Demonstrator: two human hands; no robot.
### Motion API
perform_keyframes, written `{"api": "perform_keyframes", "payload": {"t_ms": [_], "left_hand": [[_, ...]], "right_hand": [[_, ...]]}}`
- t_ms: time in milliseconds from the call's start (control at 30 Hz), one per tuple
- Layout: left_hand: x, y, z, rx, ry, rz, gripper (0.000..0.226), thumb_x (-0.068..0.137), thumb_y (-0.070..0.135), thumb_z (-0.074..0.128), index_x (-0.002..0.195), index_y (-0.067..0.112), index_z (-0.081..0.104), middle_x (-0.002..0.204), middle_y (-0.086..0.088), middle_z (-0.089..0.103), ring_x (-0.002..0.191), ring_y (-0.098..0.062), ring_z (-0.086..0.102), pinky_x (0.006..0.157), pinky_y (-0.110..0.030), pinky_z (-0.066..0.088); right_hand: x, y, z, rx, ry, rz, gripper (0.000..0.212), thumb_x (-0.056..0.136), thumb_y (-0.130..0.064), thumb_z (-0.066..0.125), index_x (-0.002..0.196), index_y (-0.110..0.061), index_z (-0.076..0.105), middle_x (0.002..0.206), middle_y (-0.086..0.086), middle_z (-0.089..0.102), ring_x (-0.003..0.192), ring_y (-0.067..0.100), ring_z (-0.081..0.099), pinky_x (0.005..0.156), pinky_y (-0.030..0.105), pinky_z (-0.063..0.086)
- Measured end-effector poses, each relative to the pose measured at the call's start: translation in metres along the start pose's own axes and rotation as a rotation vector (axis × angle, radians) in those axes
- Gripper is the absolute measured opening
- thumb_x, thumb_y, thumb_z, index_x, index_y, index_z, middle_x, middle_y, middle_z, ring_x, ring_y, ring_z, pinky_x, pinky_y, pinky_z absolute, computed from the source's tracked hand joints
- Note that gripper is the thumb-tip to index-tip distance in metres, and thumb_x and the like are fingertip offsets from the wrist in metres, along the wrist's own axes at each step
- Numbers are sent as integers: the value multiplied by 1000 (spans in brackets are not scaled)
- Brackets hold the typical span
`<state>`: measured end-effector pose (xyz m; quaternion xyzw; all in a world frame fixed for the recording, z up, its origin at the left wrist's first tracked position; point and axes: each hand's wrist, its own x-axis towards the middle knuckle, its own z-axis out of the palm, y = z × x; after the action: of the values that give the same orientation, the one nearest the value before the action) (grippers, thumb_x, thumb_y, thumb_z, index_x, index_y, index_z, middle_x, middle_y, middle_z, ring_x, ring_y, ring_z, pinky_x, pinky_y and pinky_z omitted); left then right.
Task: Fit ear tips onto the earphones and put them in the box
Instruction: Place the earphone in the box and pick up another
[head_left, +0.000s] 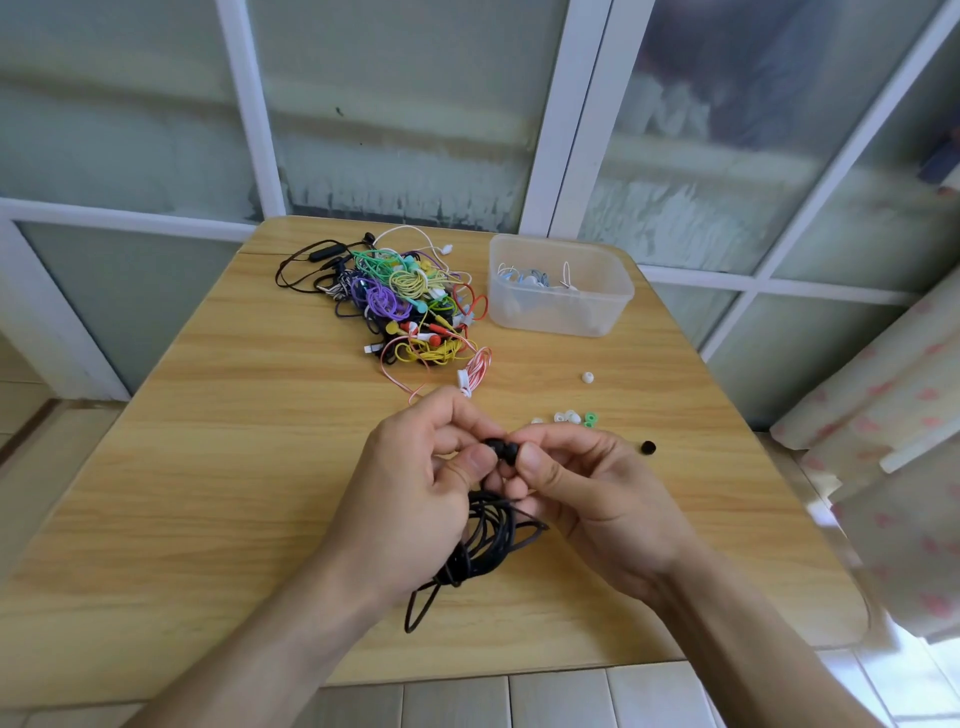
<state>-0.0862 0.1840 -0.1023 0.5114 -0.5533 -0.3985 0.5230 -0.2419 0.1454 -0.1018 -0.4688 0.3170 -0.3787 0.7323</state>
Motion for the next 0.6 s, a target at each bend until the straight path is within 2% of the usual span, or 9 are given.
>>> {"api": "perform_keyframes", "payload": {"t_ms": [200,333,433,500,600], "left_hand": [[-1,1,2,-42,-7,-18,24,90,-11,53,83,11,58,61,-7,66,54,-11,61,57,-16,47],[-1,1,2,5,27,-32,28,89,-9,56,80,17,59,60,-2,67,53,-12,63,54,-16,45],[-1,0,3,69,57,-26,32,88,-9,57,77,21,59,60,-1,68,52,-11,62,54,-14,45],[-2,-1,4,107,74,-21,34,87,-8,58,75,24,58,61,0,68,54,-11,63,56,-16,46],[-3,-1,6,122,87,-14,34,86,-9,60,75,23,59,60,2,67,54,-9,63,57,-17,47]], "right_hand": [[3,3,-3,-92,-17,-138,12,71,-16,73,80,-10,77,68,16,66,59,19,59,55,22,49],[2,3,-4,-182,7,-228,9,73,-9,71,80,-8,77,70,17,70,63,23,67,60,24,54],[2,3,-3,-247,38,-272,12,73,-3,70,82,3,73,71,18,71,65,25,71,60,26,56],[2,3,-3,-273,50,-272,15,72,-4,70,84,5,72,72,20,72,66,27,71,61,26,57],[3,3,-4,-225,60,-198,10,72,-5,70,80,-2,75,72,20,72,65,24,71,60,24,57]]}}
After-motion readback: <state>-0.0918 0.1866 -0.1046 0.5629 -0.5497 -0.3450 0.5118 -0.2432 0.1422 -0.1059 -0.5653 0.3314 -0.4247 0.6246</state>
